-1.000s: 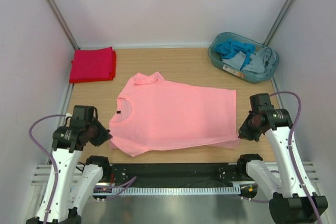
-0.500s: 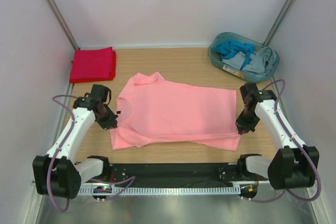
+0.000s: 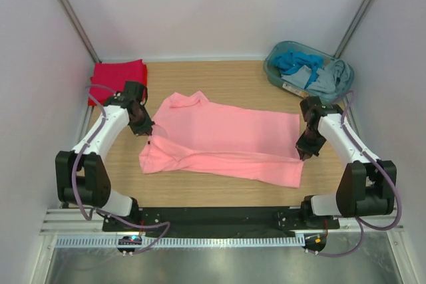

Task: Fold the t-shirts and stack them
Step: Fold the tshirt

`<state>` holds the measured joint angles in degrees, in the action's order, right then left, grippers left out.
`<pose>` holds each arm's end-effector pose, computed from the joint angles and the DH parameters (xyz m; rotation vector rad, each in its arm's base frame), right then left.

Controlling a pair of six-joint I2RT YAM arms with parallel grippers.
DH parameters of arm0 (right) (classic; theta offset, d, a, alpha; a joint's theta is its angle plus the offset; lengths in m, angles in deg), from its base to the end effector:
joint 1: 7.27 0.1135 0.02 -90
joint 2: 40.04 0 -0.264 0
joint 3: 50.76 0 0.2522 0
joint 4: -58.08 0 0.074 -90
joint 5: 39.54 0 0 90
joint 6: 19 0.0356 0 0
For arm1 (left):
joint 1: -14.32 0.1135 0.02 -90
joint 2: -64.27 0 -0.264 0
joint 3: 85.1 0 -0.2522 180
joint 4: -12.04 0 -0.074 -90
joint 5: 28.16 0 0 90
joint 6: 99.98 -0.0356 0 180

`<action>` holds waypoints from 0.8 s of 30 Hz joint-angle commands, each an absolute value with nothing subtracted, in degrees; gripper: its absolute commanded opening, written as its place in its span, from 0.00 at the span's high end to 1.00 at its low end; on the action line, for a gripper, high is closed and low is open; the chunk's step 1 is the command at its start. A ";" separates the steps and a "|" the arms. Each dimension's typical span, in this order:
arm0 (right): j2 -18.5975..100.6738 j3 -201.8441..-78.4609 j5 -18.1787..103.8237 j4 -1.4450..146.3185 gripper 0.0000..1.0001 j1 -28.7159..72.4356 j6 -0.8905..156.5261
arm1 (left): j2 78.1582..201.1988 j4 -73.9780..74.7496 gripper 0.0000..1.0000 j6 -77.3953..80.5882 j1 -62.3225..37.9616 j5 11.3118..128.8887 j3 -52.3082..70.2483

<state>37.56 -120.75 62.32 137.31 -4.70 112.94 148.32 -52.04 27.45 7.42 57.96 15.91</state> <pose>0.2194 0.0025 0.2293 1.0191 2.8232 -0.2572 0.2811 -0.0316 0.2515 -0.7479 2.6748 -0.1058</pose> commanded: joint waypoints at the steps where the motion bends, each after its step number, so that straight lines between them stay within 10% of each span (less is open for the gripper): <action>1: 39.32 -120.59 64.44 134.34 0.99 -4.54 112.23 | 150.14 -49.45 1.00 22.46 6.94 59.11 12.51; 24: 45.56 -120.33 65.67 127.82 0.99 -4.54 109.06 | 167.81 -55.30 0.99 15.94 1.58 55.34 -3.67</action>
<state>45.41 -119.15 66.54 128.61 -4.70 109.88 167.60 -51.06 16.89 1.63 57.22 -1.05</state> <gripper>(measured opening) 0.036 0.007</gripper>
